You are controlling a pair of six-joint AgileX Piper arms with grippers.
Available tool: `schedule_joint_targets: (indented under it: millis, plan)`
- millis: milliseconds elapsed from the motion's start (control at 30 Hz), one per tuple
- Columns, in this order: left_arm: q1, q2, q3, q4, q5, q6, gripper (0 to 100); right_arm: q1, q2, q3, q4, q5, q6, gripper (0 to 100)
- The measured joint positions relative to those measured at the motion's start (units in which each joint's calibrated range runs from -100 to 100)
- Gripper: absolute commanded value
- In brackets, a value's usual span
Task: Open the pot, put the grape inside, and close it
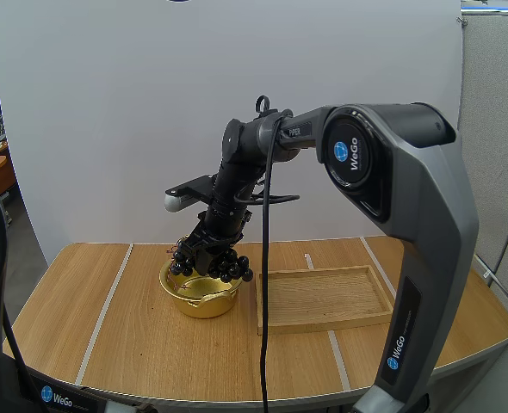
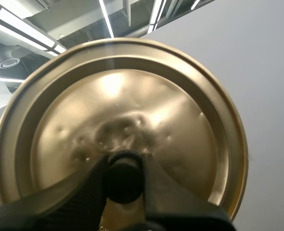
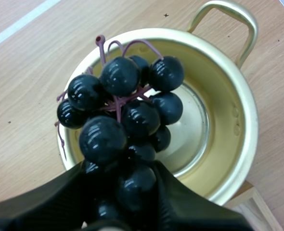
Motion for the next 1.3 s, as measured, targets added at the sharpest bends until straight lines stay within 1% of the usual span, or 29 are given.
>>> schedule_joint_targets:
  millis: [300,733,867,1033,1300]
  plan:
    - [0.00,0.0,0.0,0.0,0.0,0.0,0,0.2,4.7,-1.0,0.1,-5.9,0.0,0]
    - [0.00,0.0,0.0,0.0,0.0,0.0,0,0.2,9.8,-6.9,0.1,-6.6,0.3,0]
    - [0.00,0.0,0.0,0.0,0.0,0.0,0,0.5,10.9,-7.9,0.1,-6.6,0.7,0]
    - [0.00,0.0,0.0,0.0,0.0,0.0,0,2.0,11.3,-10.3,-0.1,-6.4,1.9,0]
    - [0.00,0.0,0.0,0.0,0.0,0.0,0,2.2,11.7,-10.8,-0.1,-6.4,2.2,0]
